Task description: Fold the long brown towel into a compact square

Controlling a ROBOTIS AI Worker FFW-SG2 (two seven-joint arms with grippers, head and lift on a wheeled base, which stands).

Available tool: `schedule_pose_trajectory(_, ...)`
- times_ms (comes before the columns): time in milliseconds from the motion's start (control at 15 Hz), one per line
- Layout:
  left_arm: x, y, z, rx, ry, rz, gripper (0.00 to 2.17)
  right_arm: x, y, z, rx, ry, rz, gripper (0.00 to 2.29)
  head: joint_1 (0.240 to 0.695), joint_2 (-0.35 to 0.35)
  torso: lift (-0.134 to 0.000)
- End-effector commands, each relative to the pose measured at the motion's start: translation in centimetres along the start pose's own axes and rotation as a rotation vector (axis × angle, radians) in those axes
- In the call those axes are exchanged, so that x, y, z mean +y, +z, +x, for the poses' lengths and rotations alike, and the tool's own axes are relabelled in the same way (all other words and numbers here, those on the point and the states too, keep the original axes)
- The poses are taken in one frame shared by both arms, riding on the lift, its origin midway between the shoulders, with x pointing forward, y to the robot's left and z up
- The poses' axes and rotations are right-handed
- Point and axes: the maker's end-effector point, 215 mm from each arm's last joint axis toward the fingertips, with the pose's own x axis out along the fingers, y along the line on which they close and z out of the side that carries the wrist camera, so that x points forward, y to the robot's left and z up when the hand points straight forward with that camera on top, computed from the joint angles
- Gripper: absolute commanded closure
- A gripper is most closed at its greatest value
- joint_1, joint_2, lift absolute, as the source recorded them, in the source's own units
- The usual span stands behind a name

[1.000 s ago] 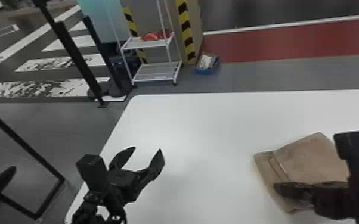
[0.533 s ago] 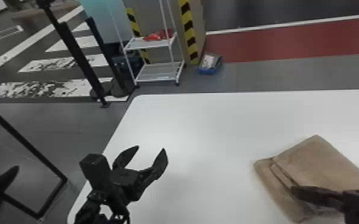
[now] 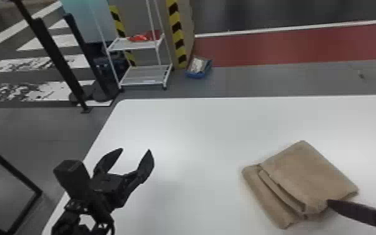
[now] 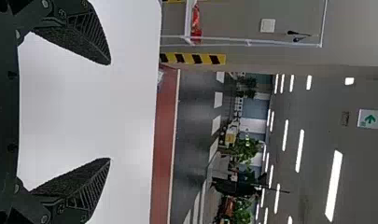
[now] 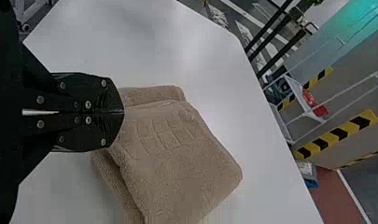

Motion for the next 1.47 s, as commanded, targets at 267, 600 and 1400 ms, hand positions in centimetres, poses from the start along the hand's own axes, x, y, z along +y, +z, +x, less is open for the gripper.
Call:
schedule_pose_trajectory(267, -1.4, -0.8, 0.9, 0.0, -0.014, -0.018, 0.17, -7.9, 1.5, -4.3, 0.003, -0.196, -0.004, 2.26, 0.695, 0.101, -0.125)
schedule_pose_trajectory(600, -0.8, -1.4, 1.2, 0.006, -0.004, -0.02, 0.16, -9.1, 2.5, 1.0, 0.11, -0.265, -0.052, 2.26, 0.695, 0.06, -0.125)
schedule_pose_trajectory(1400, 0.5, -1.4, 1.2, -0.008, 0.009, -0.014, 0.16, -11.2, 8.9, 9.4, 0.169, -0.414, -0.089, 2.26, 0.695, 0.128, -0.125)
